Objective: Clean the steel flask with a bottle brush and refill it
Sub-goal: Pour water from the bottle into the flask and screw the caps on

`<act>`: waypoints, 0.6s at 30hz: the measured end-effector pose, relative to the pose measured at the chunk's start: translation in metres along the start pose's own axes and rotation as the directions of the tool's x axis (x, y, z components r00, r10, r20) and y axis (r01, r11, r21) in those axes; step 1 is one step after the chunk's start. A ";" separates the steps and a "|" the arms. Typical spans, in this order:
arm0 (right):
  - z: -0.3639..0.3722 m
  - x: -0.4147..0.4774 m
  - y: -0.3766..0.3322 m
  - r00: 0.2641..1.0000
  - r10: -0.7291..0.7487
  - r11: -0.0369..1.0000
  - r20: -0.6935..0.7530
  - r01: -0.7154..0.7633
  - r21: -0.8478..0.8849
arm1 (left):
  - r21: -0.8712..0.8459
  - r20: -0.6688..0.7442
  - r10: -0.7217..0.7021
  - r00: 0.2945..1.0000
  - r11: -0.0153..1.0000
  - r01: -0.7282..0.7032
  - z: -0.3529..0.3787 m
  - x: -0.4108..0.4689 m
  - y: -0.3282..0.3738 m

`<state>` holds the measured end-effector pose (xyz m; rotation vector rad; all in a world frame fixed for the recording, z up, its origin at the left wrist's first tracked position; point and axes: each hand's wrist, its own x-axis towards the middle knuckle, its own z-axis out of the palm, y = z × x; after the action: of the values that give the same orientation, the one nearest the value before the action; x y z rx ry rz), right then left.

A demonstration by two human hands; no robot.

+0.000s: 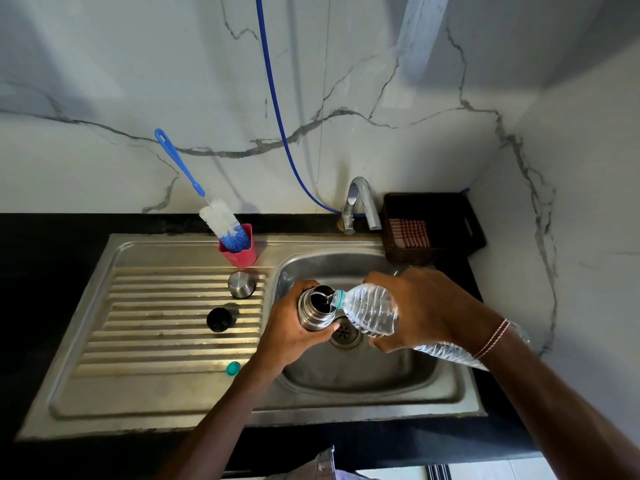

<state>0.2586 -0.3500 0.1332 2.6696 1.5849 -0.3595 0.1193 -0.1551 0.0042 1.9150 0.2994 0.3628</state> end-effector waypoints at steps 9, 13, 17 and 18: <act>0.000 -0.001 0.000 1.000 -0.001 0.999 0.001 0.001 -0.034 | 0.012 0.000 0.007 1.000 1.000 -0.007 -0.001 -0.001 0.001; -0.003 -0.001 -0.001 1.000 0.002 0.999 0.011 -0.002 -0.033 | 0.014 -0.003 0.003 1.000 1.000 -0.003 -0.001 -0.002 0.000; -0.004 -0.001 -0.002 1.000 0.005 0.999 0.012 -0.004 -0.036 | 0.014 -0.009 0.002 1.000 1.000 -0.002 -0.001 -0.002 0.002; -0.005 -0.001 -0.003 1.000 0.005 0.999 0.012 -0.004 -0.038 | 0.010 -0.007 -0.001 1.000 1.000 0.001 -0.002 -0.002 0.002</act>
<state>0.2566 -0.3487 0.1385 2.6380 1.5662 -0.3409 0.1166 -0.1555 0.0068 1.9233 0.3076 0.3684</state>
